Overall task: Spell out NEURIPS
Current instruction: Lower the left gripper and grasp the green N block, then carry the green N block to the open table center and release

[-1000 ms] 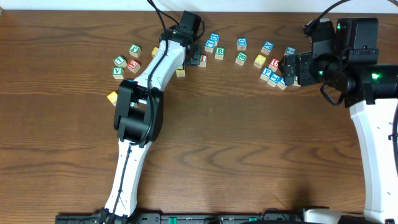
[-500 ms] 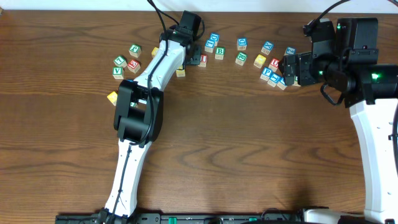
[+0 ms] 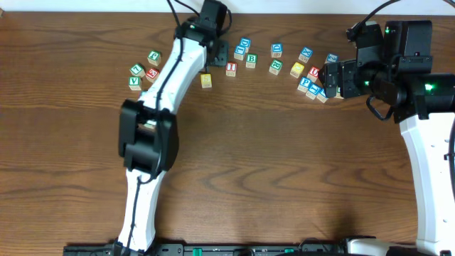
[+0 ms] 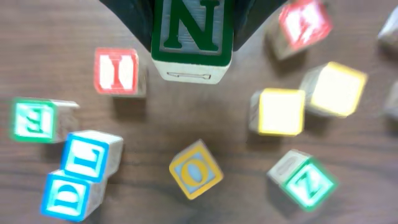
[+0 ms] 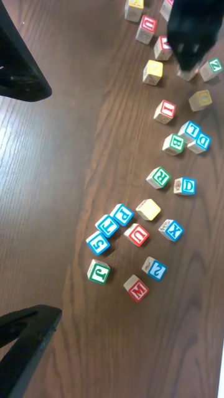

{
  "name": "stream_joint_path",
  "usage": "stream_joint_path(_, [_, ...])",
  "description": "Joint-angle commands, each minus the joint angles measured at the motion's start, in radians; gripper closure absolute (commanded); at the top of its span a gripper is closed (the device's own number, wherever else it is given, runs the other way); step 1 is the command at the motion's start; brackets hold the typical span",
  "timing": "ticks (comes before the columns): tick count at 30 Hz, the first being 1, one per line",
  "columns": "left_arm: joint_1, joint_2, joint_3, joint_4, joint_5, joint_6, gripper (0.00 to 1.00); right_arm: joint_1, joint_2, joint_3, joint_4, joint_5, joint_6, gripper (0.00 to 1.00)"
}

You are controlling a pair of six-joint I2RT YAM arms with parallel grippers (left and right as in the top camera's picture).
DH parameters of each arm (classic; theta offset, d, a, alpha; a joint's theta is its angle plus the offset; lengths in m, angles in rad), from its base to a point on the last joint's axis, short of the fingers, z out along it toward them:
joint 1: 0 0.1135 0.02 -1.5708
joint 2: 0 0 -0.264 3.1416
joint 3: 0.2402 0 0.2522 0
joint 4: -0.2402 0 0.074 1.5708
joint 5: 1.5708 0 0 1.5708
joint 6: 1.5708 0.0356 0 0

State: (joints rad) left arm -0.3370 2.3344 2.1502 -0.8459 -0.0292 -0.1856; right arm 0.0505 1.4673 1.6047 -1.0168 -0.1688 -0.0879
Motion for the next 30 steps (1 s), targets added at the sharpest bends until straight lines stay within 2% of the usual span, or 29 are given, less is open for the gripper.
stream_joint_path(1, [-0.002,-0.089,-0.005,-0.078,-0.008,-0.108,0.72,-0.004,-0.002,0.021,-0.004,-0.011,-0.002,0.01])
stream_joint_path(3, [-0.002,-0.116,-0.005,-0.157,0.006,-0.183,0.72,-0.004,-0.002,0.021,-0.006,-0.011,-0.002,0.01])
stream_joint_path(6, [-0.002,-0.132,-0.005,-0.261,0.069,-0.228,0.72,-0.004,-0.002,0.021,-0.009,-0.011,-0.002,0.01])
stream_joint_path(14, [-0.023,-0.130,-0.026,-0.480,0.100,-0.227,0.72,-0.004,-0.002,0.021,-0.008,-0.011,-0.002,0.01])
stream_joint_path(22, [-0.077,-0.130,-0.138,-0.469,0.100,-0.243,0.73,-0.004,-0.002,0.021,-0.008,-0.011,-0.002,0.01])
stream_joint_path(30, [-0.133,-0.130,-0.227,-0.377,0.100,-0.292,0.74,-0.004,-0.002,0.021,-0.008,-0.011,-0.002,0.01])
